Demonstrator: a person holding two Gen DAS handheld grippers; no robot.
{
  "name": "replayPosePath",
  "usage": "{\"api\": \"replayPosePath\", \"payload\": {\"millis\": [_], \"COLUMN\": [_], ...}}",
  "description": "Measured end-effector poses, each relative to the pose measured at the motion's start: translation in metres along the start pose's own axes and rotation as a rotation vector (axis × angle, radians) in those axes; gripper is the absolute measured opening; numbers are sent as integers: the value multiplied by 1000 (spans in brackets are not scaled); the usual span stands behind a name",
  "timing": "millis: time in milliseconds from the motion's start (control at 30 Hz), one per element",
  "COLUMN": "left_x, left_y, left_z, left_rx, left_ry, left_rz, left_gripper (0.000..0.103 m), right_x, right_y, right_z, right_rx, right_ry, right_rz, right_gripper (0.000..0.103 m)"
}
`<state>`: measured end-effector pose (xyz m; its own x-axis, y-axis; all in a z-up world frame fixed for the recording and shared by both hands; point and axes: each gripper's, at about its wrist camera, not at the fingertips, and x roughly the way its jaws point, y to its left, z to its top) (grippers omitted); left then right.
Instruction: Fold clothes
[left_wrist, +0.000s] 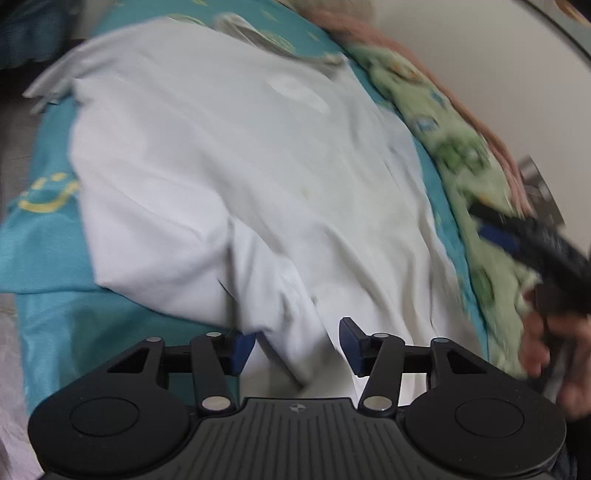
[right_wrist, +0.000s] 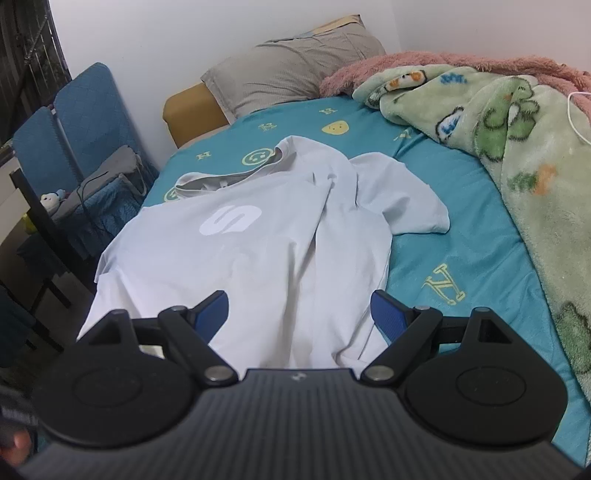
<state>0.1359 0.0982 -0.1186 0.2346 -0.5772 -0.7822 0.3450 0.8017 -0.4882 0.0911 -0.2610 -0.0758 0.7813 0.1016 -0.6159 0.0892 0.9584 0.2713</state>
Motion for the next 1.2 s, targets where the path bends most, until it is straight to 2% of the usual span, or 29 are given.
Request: {"api": "replayPosePath", "payload": {"millis": [133, 200, 267, 300, 367, 400, 433, 533, 667, 800, 833, 900, 1000, 1033, 1100, 1200], "left_x": [10, 10, 6, 4, -3, -8, -13, -27, -49, -43, -43, -44, -60, -66, -77, -88], "left_y": [-23, -26, -24, -23, -23, -23, -24, -25, -15, -4, -3, -2, 10, 14, 26, 46], "left_z": [-11, -13, -14, -13, -14, -16, -18, -22, -20, -36, -39, -45, -39, -37, -35, -33], "left_rx": [186, 215, 199, 186, 162, 153, 146, 112, 7, -88, -98, -114, -169, -189, -251, -346], "left_ry": [67, 101, 142, 154, 170, 186, 205, 263, 346, 495, 502, 492, 363, 315, 240, 174], "left_rz": [26, 18, -1, 1, -13, -23, -34, -48, 7, 189, 211, 235, 243, 245, 267, 248], "left_gripper": [58, 58, 47, 36, 27, 18, 13, 10, 10, 10, 10, 16, 41, 46, 48, 48], "right_x": [2, 2, 2, 2, 1, 0, 0, -2, -5, -8, -9, -10, -11, -11, -11, -11], "right_y": [0, -2, -3, -4, -6, -7, -7, -7, -6, -7, -8, -11, -15, -16, -18, -18], "right_z": [0, 1, 2, 2, 3, 3, 4, 4, 4, 6, 6, 6, 5, 5, 5, 5], "right_rx": [1, 7, 18, 23, 33, 37, 39, 41, 34, 39, 45, 60, 75, 79, 85, 89], "right_ry": [4, 6, 6, 6, 4, 1, -1, -5, -8, -19, -19, -16, -6, -3, -1, 0], "right_rz": [-1, 0, 1, 1, 4, 6, 7, 9, 11, 8, 7, 7, 13, 14, 16, 15], "right_gripper": [85, 85, 85, 85, 85, 85, 85, 85, 85, 85, 85, 85, 85, 85, 85, 85]}}
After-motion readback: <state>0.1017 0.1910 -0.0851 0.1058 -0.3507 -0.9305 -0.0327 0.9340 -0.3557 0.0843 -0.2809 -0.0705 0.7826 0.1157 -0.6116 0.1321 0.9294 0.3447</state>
